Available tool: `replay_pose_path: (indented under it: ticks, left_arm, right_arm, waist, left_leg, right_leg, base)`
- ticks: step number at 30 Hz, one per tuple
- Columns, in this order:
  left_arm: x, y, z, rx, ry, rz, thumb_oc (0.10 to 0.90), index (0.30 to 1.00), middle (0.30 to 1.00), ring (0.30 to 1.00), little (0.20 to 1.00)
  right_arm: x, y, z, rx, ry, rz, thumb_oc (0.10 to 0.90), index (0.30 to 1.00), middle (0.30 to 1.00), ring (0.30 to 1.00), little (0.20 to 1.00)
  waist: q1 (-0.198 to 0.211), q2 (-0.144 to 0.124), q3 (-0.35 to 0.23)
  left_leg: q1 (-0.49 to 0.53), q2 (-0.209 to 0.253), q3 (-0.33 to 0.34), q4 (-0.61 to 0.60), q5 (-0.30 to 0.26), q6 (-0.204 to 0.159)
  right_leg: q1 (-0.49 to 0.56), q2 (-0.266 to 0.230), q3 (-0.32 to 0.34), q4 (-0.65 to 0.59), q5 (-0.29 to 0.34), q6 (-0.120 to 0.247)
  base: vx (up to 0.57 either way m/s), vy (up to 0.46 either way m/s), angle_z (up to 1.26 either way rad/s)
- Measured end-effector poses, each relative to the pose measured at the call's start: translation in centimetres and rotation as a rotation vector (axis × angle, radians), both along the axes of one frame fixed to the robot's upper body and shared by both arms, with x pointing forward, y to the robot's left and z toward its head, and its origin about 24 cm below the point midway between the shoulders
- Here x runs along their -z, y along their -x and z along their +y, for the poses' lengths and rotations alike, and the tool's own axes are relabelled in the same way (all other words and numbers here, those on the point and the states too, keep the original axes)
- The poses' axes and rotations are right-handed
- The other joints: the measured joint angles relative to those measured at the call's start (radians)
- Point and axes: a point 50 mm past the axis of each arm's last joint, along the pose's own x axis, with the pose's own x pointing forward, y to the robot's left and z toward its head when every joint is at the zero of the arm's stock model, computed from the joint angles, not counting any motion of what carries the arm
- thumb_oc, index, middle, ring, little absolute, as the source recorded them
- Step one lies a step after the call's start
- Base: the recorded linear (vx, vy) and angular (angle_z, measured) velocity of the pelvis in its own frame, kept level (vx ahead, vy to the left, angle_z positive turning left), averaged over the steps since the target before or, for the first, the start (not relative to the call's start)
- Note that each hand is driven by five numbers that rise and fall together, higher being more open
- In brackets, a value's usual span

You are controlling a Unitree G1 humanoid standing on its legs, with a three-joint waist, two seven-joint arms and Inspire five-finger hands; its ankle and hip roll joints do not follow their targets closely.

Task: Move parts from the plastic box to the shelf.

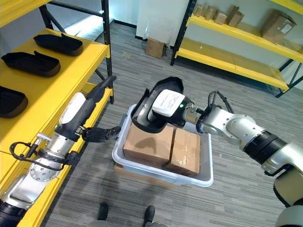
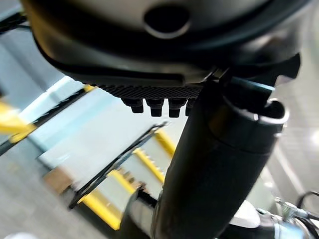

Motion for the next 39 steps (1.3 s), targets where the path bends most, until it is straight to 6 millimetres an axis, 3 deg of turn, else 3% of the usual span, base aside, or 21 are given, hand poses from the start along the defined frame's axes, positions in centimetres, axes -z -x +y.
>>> replay_pose_path:
  ticks: [3, 12, 25, 32, 39]
  left_arm:
    - [0.2, 0.0, -1.2, 0.040, -0.116, -0.031, 0.900, 1.000, 1.000, 1.000, 1.000]
    - [0.9, 0.4, -2.0, 0.059, -0.293, -0.127, 0.900, 1.000, 1.000, 1.000, 1.000]
    - [0.9, 0.5, -2.1, 0.057, -0.313, -0.166, 0.900, 1.000, 1.000, 1.000, 1.000]
    - [1.2, 0.4, -2.3, 0.031, -0.294, -0.200, 0.900, 1.000, 1.000, 1.000, 1.000]
    - [2.1, -0.2, -1.7, -0.022, -0.295, -0.199, 0.900, 1.000, 1.000, 1.000, 1.000]
  right_arm:
    - [-0.1, 0.1, 0.6, -0.028, -0.003, -0.001, 0.400, 0.300, 0.300, 0.300, 0.300]
    - [-0.5, 0.2, 2.2, -0.091, -0.003, -0.008, 0.400, 0.300, 0.300, 0.300, 0.300]
    - [-1.1, 0.3, 2.8, -0.124, -0.017, -0.037, 0.400, 0.300, 0.300, 0.300, 0.300]
    - [-1.9, 0.2, 4.3, -0.173, -0.031, -0.065, 0.400, 0.300, 0.300, 0.300, 0.300]
    - [-2.1, 0.2, 4.3, -0.178, -0.035, -0.072, 0.400, 0.300, 0.300, 0.300, 0.300]
  waist:
    - [-0.003, -0.003, -0.009]
    - [-0.012, -0.002, -0.020]
    - [-0.016, -0.003, -0.022]
    - [-0.027, -0.005, -0.023]
    - [-0.027, -0.028, -0.044]
  left_leg:
    - [0.002, 0.000, 0.005, 0.000, 0.000, 0.000]
    - [0.015, 0.002, 0.025, 0.000, -0.001, -0.005]
    - [0.019, 0.003, 0.030, -0.001, -0.002, -0.005]
    - [0.023, 0.004, 0.032, 0.000, -0.003, -0.006]
    - [0.022, 0.012, 0.033, -0.001, -0.004, -0.009]
  right_leg:
    - [-0.001, 0.000, 0.005, 0.000, 0.000, 0.000]
    - [-0.001, 0.002, 0.026, 0.000, 0.000, 0.000]
    - [0.000, 0.003, 0.030, 0.000, 0.000, 0.000]
    - [0.003, 0.005, 0.031, 0.000, 0.001, 0.000]
    - [0.001, 0.012, 0.031, 0.000, 0.000, -0.002]
  base:
    - [0.00, 0.007, -0.03]
    - [0.00, 0.003, -0.07]
    - [0.00, 0.000, 0.00]
    - [0.01, 0.000, 0.00]
    - [0.01, -0.002, 0.00]
